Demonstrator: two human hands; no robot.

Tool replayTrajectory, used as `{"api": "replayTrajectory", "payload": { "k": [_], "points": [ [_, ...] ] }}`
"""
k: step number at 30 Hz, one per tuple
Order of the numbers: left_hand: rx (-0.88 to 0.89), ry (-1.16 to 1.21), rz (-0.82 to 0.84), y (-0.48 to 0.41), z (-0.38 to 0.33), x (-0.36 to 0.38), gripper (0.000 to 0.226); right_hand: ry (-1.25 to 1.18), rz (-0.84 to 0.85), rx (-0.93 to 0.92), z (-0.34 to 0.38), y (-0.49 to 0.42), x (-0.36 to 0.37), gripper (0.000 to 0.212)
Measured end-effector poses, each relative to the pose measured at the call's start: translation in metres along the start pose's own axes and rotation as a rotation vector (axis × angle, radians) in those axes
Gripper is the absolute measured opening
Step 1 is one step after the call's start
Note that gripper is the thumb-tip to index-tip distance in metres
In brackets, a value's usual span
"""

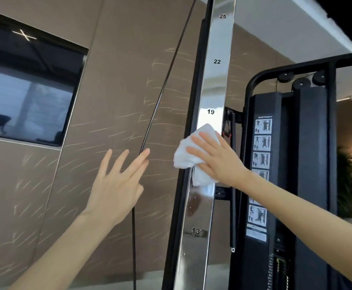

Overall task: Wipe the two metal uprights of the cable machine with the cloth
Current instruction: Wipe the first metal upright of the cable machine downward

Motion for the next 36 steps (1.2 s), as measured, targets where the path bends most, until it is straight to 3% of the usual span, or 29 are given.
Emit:
{"api": "replayTrajectory", "payload": {
  "k": [4, 6, 10, 14, 18, 21, 25, 28, 33, 36],
  "points": [
    [-0.033, -0.028, 0.062, -0.001, -0.005, -0.006, 0.049, -0.034, -0.108, 0.321, -0.063, -0.047, -0.010, 0.041],
    [-0.045, -0.045, 0.081, -0.001, -0.007, -0.009, 0.049, -0.084, -0.160, 0.440, -0.055, -0.048, -0.007, 0.042],
    [-0.047, -0.068, 0.107, -0.001, -0.005, -0.017, 0.051, -0.137, -0.129, 0.192, 0.014, -0.002, 0.008, 0.044],
    [-0.056, -0.085, 0.124, -0.001, -0.006, -0.021, 0.058, -0.159, -0.129, 0.133, -0.003, 0.003, 0.011, 0.044],
    [-0.051, -0.106, 0.134, -0.002, -0.006, -0.020, 0.060, -0.215, -0.198, 0.326, -0.054, -0.041, 0.004, 0.043],
    [-0.051, -0.127, 0.145, -0.003, -0.011, -0.020, 0.060, -0.294, -0.257, 0.472, -0.047, -0.044, 0.006, 0.043],
    [-0.053, -0.142, 0.164, -0.002, -0.016, -0.021, 0.060, -0.354, -0.279, 0.345, 0.028, 0.009, 0.017, 0.037],
    [-0.030, -0.171, 0.181, -0.001, -0.016, -0.026, 0.060, -0.437, -0.304, 0.292, 0.022, 0.019, 0.016, 0.039],
    [-0.022, -0.186, 0.185, 0.000, -0.016, -0.030, 0.061, -0.544, -0.354, 0.552, -0.056, -0.045, 0.010, 0.044],
    [-0.021, -0.191, 0.171, -0.002, -0.021, -0.028, 0.060, -0.621, -0.422, 0.670, -0.062, -0.057, 0.008, 0.044]
  ]
}}
Point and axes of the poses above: each hand's wrist, its own y-axis away from the middle knuckle, its own x-axis out of the palm, z = x × y, the point moved 3 cm from there along -y, towards the middle knuckle
